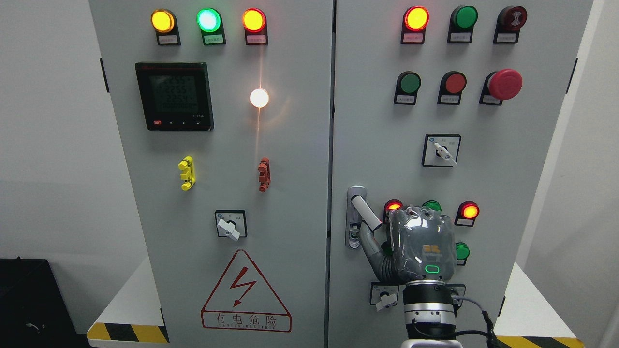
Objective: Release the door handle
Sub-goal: 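Turn the lever handle with the right hand from upright to horizontal, then hold the turned handle horizontal with the right hand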
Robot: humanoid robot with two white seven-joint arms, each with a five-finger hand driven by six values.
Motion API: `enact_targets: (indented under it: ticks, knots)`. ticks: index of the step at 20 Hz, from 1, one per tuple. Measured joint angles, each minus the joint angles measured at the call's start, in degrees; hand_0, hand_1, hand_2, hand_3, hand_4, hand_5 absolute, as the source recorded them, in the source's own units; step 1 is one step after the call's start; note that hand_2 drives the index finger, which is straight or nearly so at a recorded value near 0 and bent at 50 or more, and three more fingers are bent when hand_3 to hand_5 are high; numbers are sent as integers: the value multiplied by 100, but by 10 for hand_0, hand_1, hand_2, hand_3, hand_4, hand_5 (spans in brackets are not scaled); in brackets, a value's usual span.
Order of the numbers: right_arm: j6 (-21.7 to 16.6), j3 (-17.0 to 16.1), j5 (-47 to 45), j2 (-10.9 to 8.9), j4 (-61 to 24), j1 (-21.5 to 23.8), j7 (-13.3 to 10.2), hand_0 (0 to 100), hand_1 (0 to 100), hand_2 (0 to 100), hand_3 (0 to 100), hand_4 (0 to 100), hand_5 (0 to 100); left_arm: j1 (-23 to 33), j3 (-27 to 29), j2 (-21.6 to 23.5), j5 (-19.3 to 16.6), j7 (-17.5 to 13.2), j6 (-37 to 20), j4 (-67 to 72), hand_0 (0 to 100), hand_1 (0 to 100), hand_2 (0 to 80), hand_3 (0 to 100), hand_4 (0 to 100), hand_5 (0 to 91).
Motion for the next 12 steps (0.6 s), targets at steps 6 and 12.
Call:
enact_targets:
  ticks: [6,12]
  knots:
    - [3,-14,-2,-2,-13,1,-6,558,311,970,1000,1000,1000,0,0,0,-1,0,0,0,120,556,0,0,0,0]
    - [3,-27,0,-3,-23,1,-13,557,310,971,1000,1000,1000,0,0,0,0,0,0,0,120,556,0,0,0,0]
